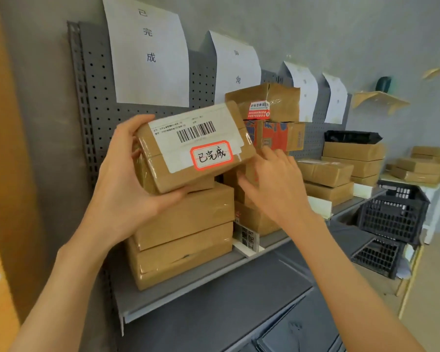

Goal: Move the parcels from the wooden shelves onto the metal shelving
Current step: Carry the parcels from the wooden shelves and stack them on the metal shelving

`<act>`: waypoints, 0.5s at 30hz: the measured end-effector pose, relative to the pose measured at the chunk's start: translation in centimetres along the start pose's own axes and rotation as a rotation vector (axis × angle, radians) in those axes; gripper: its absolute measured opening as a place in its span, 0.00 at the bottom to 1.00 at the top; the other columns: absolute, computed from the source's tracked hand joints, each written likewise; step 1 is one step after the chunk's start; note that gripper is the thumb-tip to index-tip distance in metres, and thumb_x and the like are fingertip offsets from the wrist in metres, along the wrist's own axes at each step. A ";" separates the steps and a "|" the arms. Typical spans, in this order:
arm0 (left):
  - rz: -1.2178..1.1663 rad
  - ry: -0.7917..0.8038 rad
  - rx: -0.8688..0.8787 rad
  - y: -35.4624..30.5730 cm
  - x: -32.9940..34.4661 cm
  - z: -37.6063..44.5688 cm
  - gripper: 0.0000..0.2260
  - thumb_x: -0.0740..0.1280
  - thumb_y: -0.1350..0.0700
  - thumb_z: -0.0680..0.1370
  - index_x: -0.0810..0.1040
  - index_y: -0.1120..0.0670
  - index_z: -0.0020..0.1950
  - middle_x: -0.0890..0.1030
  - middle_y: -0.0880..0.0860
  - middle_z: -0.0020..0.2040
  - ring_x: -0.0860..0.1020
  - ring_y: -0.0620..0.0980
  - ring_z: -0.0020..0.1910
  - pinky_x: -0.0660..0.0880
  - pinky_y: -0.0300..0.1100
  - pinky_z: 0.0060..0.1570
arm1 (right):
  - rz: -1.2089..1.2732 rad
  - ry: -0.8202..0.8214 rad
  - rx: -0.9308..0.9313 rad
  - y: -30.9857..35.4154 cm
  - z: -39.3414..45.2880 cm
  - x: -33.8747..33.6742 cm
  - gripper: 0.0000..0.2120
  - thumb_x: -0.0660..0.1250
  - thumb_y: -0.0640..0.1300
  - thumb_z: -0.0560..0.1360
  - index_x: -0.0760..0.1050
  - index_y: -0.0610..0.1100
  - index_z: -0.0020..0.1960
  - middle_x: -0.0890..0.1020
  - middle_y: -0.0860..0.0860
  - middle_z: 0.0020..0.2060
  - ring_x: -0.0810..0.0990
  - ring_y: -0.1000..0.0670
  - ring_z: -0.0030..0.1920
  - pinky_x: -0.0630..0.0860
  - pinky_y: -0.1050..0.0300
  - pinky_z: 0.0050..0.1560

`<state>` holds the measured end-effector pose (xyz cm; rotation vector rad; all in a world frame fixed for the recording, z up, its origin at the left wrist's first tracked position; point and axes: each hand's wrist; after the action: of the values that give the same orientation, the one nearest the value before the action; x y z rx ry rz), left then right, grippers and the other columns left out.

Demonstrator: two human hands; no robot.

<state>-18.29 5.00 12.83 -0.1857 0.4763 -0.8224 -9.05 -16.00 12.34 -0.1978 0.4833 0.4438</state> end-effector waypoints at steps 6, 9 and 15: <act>0.128 -0.071 0.084 4.0 -0.3 6.8 0.40 0.76 0.54 0.61 0.59 0.49 0.68 0.69 0.40 0.61 0.68 0.31 0.62 0.67 0.25 0.59 | 0.130 -0.045 -0.008 -2.0 8.1 4.2 0.14 0.63 0.52 0.78 0.78 0.45 0.56 0.79 0.47 0.51 0.75 0.45 0.53 0.68 0.50 0.51; 0.174 -0.084 0.076 6.1 -0.4 9.3 0.40 0.79 0.57 0.62 0.59 0.49 0.66 0.69 0.39 0.59 0.68 0.29 0.59 0.67 0.23 0.56 | 0.195 -0.059 -0.016 -2.5 10.8 6.3 0.15 0.62 0.52 0.78 0.78 0.44 0.58 0.79 0.47 0.51 0.75 0.45 0.54 0.69 0.49 0.52; 0.196 -0.096 -0.037 10.0 -0.8 13.5 0.41 0.80 0.56 0.60 0.60 0.44 0.65 0.70 0.35 0.58 0.70 0.31 0.57 0.68 0.23 0.52 | 0.253 -0.041 -0.051 -2.3 15.7 10.1 0.15 0.61 0.52 0.79 0.77 0.46 0.60 0.78 0.47 0.54 0.74 0.45 0.55 0.65 0.53 0.52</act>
<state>-5.78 11.98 21.56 -0.2080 0.4120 -0.6101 6.39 -9.84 21.25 -0.1764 0.4587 0.7068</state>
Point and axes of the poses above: each hand's wrist, its own z-axis towards the middle knuckle, its own x-axis out of the palm, y = z × x
